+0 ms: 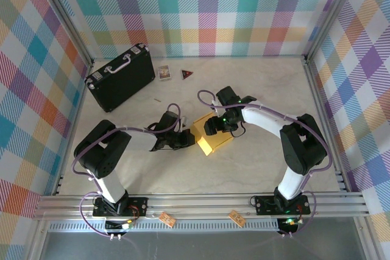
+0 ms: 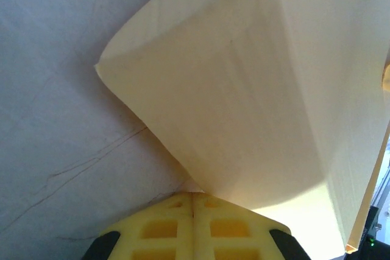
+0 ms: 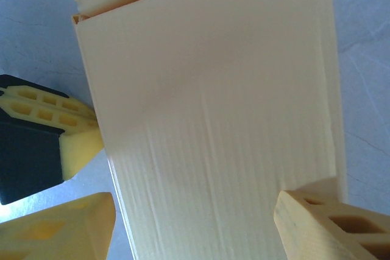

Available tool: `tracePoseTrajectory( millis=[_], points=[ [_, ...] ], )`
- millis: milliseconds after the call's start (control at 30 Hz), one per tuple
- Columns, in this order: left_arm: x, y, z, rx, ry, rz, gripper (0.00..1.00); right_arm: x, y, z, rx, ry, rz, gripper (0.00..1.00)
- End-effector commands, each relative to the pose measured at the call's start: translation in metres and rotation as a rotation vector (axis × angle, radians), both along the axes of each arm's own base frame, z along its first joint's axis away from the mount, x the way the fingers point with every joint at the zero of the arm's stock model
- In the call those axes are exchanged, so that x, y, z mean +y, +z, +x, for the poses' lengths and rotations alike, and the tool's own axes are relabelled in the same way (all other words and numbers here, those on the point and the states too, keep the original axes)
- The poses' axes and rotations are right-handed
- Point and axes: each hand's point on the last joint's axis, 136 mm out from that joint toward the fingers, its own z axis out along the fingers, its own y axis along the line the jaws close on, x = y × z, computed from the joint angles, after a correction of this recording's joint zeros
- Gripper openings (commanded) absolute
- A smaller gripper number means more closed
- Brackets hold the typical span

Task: Fold the paper box

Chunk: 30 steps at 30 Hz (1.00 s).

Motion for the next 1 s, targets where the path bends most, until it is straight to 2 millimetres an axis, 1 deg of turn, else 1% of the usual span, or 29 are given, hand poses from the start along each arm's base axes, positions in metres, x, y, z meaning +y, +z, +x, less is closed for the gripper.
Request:
tracePoseTrajectory(
  millis=[0, 167, 267, 400, 467, 567, 633, 700, 767, 800, 833, 900, 967],
  points=[
    [-0.022, 0.011, 0.019, -0.086, -0.016, -0.053, 0.00, -0.010, -0.029, -0.022, 0.114, 0.013, -0.065, 0.71],
    [-0.020, 0.009, 0.016, -0.080, -0.028, -0.027, 0.00, -0.009, -0.015, -0.019, 0.091, 0.005, -0.050, 0.71],
    [-0.017, 0.009, 0.015, -0.082, -0.033, -0.004, 0.00, -0.007, 0.001, -0.015, 0.062, -0.001, -0.034, 0.71],
    [-0.015, 0.011, 0.013, -0.087, -0.040, 0.016, 0.00, -0.006, 0.028, -0.015, 0.002, 0.003, 0.011, 0.72],
    [-0.015, 0.011, 0.013, -0.087, -0.043, 0.023, 0.00, -0.009, 0.038, -0.013, -0.032, 0.000, 0.009, 0.72],
    [-0.017, 0.014, 0.014, -0.090, -0.047, 0.015, 0.00, -0.015, 0.045, -0.009, -0.065, -0.005, -0.002, 0.73],
    [-0.018, 0.015, 0.015, -0.089, -0.050, 0.016, 0.00, -0.024, 0.046, -0.004, -0.079, -0.030, -0.025, 0.73],
    [-0.018, 0.015, 0.015, -0.089, -0.051, 0.019, 0.00, -0.039, 0.040, 0.002, -0.086, -0.068, -0.079, 0.73],
    [-0.018, 0.015, 0.016, -0.089, -0.050, 0.024, 0.00, -0.058, 0.029, 0.009, -0.094, -0.115, -0.160, 0.73],
    [-0.018, 0.015, 0.015, -0.088, -0.052, 0.026, 0.00, -0.062, 0.023, 0.009, -0.081, -0.122, -0.176, 0.73],
    [-0.018, 0.015, 0.015, -0.085, -0.055, 0.024, 0.00, -0.066, 0.015, 0.009, -0.066, -0.128, -0.191, 0.73],
    [-0.019, 0.014, 0.015, -0.082, -0.056, 0.023, 0.00, -0.070, 0.001, 0.007, -0.028, -0.142, -0.215, 0.68],
    [-0.020, 0.013, 0.015, -0.080, -0.060, 0.024, 0.00, -0.066, -0.010, 0.003, 0.010, -0.139, -0.193, 0.63]
  ],
)
